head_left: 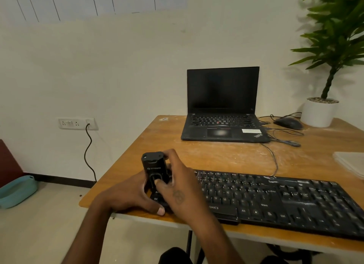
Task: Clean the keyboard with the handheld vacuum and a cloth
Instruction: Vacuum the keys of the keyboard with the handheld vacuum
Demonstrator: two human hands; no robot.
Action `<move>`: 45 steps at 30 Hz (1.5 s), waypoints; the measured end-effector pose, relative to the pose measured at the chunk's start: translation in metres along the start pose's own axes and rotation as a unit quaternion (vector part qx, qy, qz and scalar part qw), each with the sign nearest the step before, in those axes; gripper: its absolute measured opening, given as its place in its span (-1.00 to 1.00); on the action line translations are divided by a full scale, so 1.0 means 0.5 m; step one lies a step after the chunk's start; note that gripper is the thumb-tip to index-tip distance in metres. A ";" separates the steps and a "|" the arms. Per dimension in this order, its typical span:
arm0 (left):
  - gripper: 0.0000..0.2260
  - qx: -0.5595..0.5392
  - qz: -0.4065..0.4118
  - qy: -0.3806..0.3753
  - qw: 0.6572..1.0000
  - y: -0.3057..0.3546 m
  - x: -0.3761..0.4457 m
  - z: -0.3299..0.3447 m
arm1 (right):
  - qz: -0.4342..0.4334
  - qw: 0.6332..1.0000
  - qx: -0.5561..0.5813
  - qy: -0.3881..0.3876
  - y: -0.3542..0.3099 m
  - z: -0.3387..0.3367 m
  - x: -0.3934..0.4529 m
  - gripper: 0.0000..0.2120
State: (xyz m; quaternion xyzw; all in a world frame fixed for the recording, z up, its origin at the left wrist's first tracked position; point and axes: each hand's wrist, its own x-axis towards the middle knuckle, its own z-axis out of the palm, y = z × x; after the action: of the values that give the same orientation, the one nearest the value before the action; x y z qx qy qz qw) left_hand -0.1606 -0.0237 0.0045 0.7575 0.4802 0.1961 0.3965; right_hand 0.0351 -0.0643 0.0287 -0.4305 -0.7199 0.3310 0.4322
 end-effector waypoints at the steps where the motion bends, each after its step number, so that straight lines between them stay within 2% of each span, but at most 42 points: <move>1: -0.09 0.002 -0.001 0.001 1.000 0.001 -0.001 0.001 | -0.001 1.000 0.004 -0.002 0.000 0.001 -0.002 -0.53; 6: 0.13 -0.031 0.033 -0.025 0.999 0.000 0.001 -0.002 | 0.032 0.999 0.022 0.009 0.018 -0.083 -0.038 -0.55; 10: 0.13 -0.030 0.035 -0.025 0.999 -0.001 0.003 -0.004 | 0.038 0.999 0.008 0.035 0.028 -0.145 -0.066 -0.55; 16: 0.12 -0.024 0.032 -0.021 0.999 -0.001 0.004 -0.003 | 0.012 0.999 -0.018 0.027 0.016 -0.069 -0.030 -0.56; 21: 0.01 -0.004 0.011 -0.005 1.000 -0.007 0.004 -0.001 | -0.011 1.000 -0.005 0.005 0.005 -0.006 -0.001 -0.56; 26: 0.14 -0.026 0.032 -0.020 0.999 -0.008 0.005 -0.002 | 0.022 1.000 0.016 0.015 0.020 -0.073 -0.033 -0.54; 31: 0.13 -0.026 0.034 -0.022 0.999 -0.004 0.006 -0.003 | 0.047 0.998 -0.010 0.048 0.027 -0.157 -0.070 -0.55; 40: 0.07 -0.010 0.022 -0.010 1.000 -0.003 0.003 -0.001 | -0.005 1.000 -0.018 0.019 0.008 -0.028 -0.012 -0.53; 42: 0.04 -0.009 0.017 -0.009 1.000 -0.002 0.003 -0.001 | -0.002 1.000 -0.018 0.008 0.006 -0.020 -0.010 -0.52; 45: 0.11 -0.018 0.030 -0.020 0.999 -0.002 0.003 -0.003 | 0.023 1.000 0.019 0.011 0.012 -0.054 -0.026 -0.53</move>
State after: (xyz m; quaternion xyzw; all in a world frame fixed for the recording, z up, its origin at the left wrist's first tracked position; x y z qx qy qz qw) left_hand -0.1615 -0.0214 0.0044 0.7678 0.4459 0.2013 0.4138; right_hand 0.0647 -0.0708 0.0301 -0.4417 -0.6988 0.3499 0.4405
